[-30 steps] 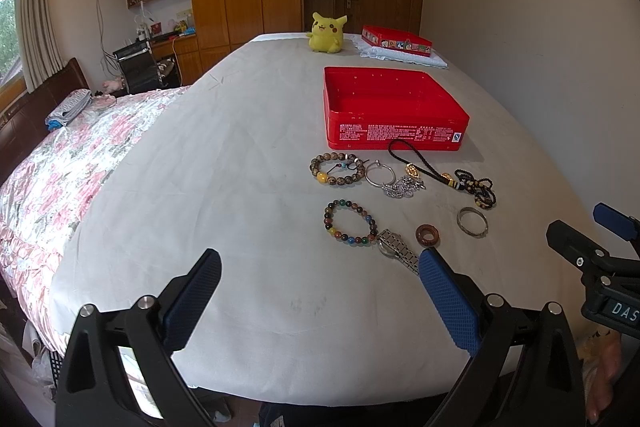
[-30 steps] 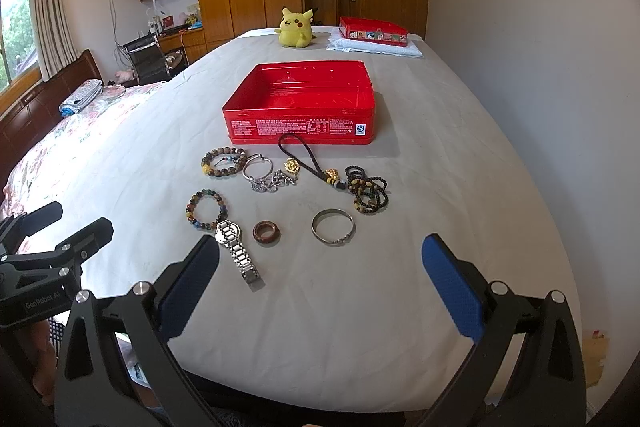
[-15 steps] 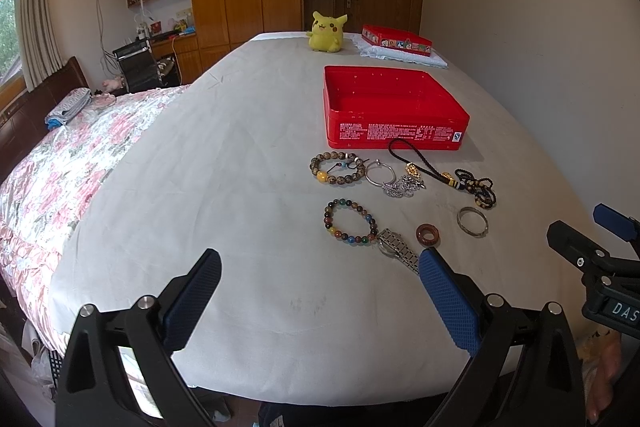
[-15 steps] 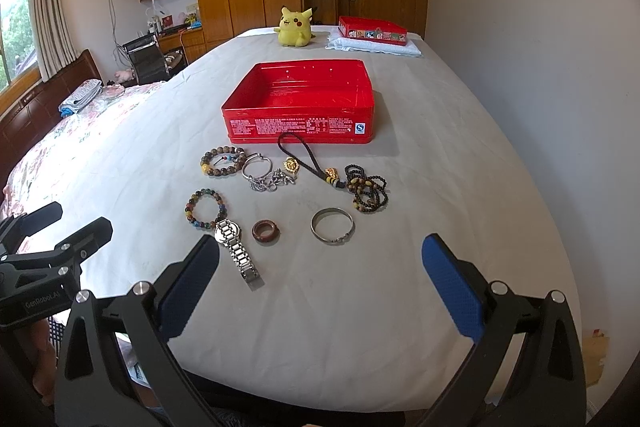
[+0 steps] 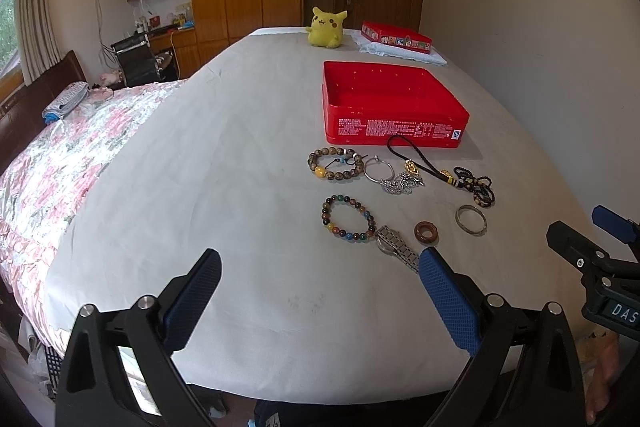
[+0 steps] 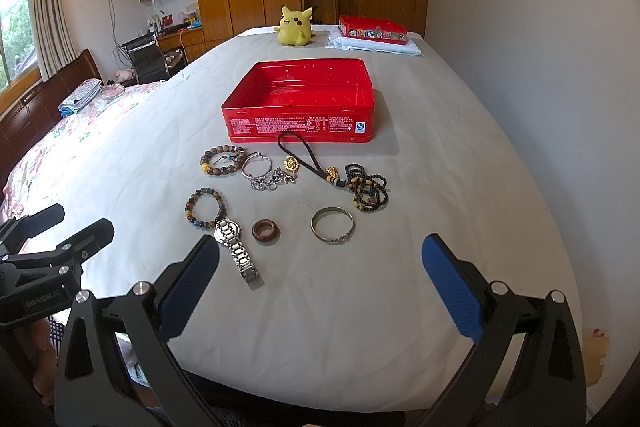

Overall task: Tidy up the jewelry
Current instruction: 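Move left tool to the multicolored bead bracelet while right tool approaches the silver bangle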

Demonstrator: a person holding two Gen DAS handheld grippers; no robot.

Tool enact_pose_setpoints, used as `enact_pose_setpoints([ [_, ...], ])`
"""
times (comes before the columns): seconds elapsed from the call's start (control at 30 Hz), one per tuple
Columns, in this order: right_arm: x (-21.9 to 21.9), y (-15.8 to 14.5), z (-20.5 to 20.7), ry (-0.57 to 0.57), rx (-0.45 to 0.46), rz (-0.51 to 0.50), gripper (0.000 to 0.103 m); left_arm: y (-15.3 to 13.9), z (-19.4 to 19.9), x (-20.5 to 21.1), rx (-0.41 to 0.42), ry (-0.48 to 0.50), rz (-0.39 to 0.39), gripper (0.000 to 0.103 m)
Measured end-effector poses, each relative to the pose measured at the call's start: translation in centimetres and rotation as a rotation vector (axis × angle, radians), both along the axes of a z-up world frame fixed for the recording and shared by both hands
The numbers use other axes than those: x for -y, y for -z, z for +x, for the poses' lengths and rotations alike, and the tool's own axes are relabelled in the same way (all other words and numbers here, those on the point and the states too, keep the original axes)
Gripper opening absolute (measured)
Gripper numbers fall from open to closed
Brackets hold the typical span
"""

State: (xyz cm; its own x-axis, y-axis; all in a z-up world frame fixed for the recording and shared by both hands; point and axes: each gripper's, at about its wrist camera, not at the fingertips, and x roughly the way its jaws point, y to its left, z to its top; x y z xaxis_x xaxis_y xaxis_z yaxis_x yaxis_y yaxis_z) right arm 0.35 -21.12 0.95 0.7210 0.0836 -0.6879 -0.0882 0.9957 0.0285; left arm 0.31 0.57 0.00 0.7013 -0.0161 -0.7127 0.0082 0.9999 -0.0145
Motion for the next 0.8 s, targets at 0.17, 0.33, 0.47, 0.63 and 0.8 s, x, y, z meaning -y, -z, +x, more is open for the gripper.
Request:
enact_pose_setpoints([
  [0.17, -0.1, 0.4, 0.1, -0.018, -0.013, 0.005, 0.100, 1.0, 0.4, -0.3, -0.037, 0.030, -0.026, 0.099],
  [0.33, -0.3, 1.4, 0.3, -0.060, -0.031, 0.016, 0.100, 2.3, 0.7, -1.5, -0.049, 0.050, -0.038, 0.099],
  [0.47, -0.5, 2.4, 0.6, -0.100, -0.030, 0.019, 0.100, 4.2, 1.6, -3.3, -0.080, 0.076, -0.196, 0.099],
  [0.63, -0.5, 3.8, 1.9, -0.134, -0.066, 0.036, 0.098, 6.0, 3.4, -3.2, -0.139, 0.063, -0.122, 0.099],
  [0.8, 0.2, 6.3, 4.0, -0.180, -0.167, 0.119, 0.061, 6.6, 4.3, -2.6, -0.141, 0.110, -0.091, 0.099],
])
